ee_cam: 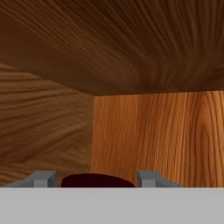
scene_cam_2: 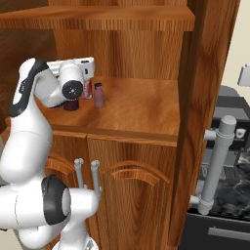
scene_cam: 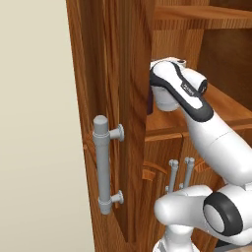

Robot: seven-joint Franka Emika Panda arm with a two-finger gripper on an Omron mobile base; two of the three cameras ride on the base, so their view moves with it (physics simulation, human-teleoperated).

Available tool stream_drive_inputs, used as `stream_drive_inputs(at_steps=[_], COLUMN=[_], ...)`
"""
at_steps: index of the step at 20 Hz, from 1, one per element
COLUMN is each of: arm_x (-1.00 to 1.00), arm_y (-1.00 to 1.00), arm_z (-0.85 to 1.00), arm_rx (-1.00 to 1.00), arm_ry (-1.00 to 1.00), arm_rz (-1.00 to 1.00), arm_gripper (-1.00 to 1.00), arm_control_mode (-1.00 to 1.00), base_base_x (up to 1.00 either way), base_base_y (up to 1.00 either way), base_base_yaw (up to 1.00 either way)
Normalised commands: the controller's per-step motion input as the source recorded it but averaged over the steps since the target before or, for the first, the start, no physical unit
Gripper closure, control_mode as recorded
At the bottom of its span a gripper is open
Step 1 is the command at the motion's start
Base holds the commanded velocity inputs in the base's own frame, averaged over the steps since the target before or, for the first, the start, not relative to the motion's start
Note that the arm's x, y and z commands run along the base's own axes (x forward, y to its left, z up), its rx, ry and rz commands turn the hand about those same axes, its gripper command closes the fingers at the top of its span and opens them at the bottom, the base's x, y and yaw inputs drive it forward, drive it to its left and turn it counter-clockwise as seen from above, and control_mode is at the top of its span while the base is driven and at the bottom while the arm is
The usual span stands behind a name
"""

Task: Pick the juice, can, juice from the counter and place them in the open cabinet.

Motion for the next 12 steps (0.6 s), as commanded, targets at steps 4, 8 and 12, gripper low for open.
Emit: stream_drive_inputs(at_steps=[4,8,12], arm_x=[0.0,0.06,0.02], arm_y=[0.02,0.05,0.07], arm_z=[-0.34,-0.28,-0.21], arm_rx=[0.0,-0.03,-0.05], arm_ry=[0.2,0.32,0.33], arm_rz=[-0.01,0.0,0.0], arm_gripper=[1.0,-1.0,-1.0], arm_control_mode=[-1.0,-1.0,-1.0], base_base_x=[0.0,0.0,0.0], base_base_y=[0.0,0.0,0.0], base_base_yaw=[0.0,0.0,0.0])
